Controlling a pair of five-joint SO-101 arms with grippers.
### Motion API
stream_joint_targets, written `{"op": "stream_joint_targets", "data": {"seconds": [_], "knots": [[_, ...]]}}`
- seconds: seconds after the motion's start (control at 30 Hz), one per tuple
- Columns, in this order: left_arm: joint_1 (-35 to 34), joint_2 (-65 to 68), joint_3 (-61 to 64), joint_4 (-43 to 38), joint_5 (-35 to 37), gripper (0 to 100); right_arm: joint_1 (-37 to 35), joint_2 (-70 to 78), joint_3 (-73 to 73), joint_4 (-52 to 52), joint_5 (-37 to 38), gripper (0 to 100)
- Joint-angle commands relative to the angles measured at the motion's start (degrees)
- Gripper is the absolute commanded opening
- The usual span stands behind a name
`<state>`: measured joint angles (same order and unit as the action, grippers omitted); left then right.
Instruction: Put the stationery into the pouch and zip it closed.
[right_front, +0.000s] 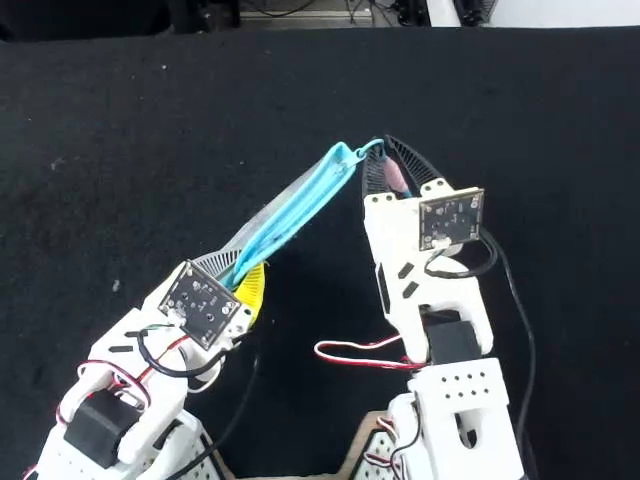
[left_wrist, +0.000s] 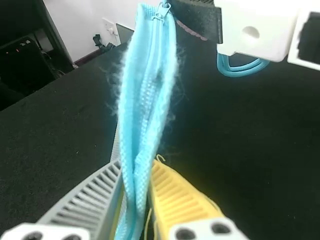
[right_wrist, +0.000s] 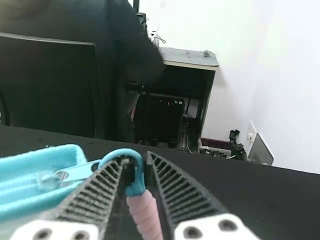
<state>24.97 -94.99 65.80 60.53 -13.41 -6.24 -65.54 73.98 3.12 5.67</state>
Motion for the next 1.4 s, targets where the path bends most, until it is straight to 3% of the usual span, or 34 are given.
{"op": "stream_joint_targets", "data": {"seconds": [0.0,0.57,0.77,1.07,1.23,1.37], "knots": [[-0.1,0.6,0.5,1.7,0.0,3,3.6,2.2,-3.2,-0.5,-0.3,1.1],[-0.1,0.6,0.4,1.7,0.0,3,4.4,2.2,-3.0,-0.5,-0.4,1.1],[-0.1,0.6,0.0,1.6,0.0,3,-0.2,2.2,-2.8,-0.2,-1.1,1.1],[-0.1,0.6,-0.1,1.1,0.1,3,-1.1,1.8,-2.1,-0.2,-1.5,1.1],[-0.7,0.5,-3.3,1.7,4.8,13,-5.5,1.9,-1.5,-0.2,-1.3,1.1],[-0.3,0.5,-4.1,1.4,5.9,13,-7.1,1.9,-0.8,-0.2,-1.1,1.1]]}}
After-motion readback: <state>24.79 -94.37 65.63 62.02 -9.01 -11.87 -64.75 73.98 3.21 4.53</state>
